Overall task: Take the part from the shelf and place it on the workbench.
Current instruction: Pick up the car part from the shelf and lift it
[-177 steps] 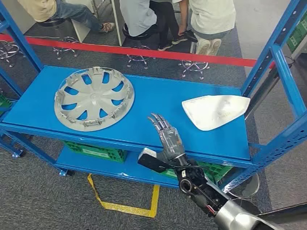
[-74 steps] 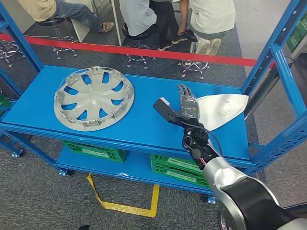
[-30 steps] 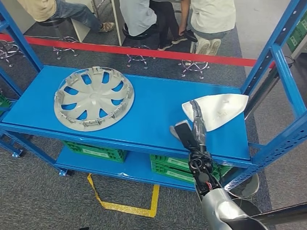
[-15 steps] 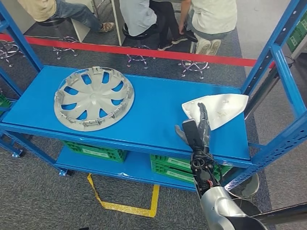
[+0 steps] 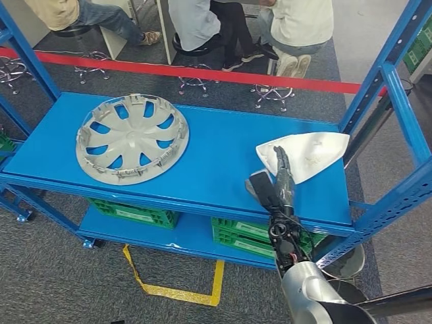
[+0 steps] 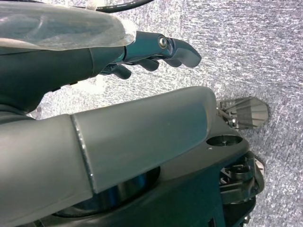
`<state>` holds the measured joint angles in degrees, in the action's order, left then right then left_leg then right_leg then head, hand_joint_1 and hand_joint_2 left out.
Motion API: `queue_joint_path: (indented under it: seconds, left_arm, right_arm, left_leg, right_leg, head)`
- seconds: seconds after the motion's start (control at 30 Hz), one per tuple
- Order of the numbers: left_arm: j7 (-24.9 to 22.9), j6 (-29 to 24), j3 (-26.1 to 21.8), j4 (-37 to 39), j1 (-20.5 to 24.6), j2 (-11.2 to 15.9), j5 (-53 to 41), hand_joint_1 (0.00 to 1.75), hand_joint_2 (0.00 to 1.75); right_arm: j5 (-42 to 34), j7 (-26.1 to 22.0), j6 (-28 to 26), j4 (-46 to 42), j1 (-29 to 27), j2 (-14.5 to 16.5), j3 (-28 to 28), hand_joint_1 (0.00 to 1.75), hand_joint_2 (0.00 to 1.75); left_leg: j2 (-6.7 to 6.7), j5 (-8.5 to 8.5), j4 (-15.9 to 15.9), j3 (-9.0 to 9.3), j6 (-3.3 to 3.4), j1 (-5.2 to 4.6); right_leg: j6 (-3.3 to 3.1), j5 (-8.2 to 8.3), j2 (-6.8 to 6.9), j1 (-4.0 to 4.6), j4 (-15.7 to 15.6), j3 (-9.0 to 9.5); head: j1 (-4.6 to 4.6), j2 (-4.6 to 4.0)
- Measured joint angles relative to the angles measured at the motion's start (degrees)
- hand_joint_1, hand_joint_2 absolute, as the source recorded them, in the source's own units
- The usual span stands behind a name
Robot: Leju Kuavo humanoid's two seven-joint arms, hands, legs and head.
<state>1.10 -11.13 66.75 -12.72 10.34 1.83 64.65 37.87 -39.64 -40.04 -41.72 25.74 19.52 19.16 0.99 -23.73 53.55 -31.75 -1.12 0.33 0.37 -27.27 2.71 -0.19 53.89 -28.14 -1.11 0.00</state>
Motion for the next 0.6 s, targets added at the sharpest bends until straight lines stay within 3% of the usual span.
queue_joint_path:
  seconds: [0.23, 0.6]
  left_arm:
    - [-0.2, 0.24, 0.0, 0.0, 0.02, 0.06, -0.42, 0.0, 0.0]
    - [-0.51, 0.36, 0.0, 0.0, 0.13, 0.1, -1.05, 0.0, 0.0]
  right_arm:
    - [12.12, -0.1, 0.0, 0.86, 3.46, 0.0, 7.26, 0.0, 1.75]
    - [19.4, -0.15, 0.0, 2.09, 7.95, 0.0, 19.51, 0.0, 1.75]
  left_leg:
    - [0.0, 0.0, 0.0, 0.01, 0.0, 0.0]
    - [0.01, 0.0, 0.0, 0.0, 0.0, 0.0]
  right_leg:
    - [0.0, 0.0, 0.0, -0.01, 0.0, -0.01]
    - [0.0, 0.0, -0.01, -0.01, 0.0, -0.01]
  head:
    - [0.01, 0.0]
    - [0.0, 0.0]
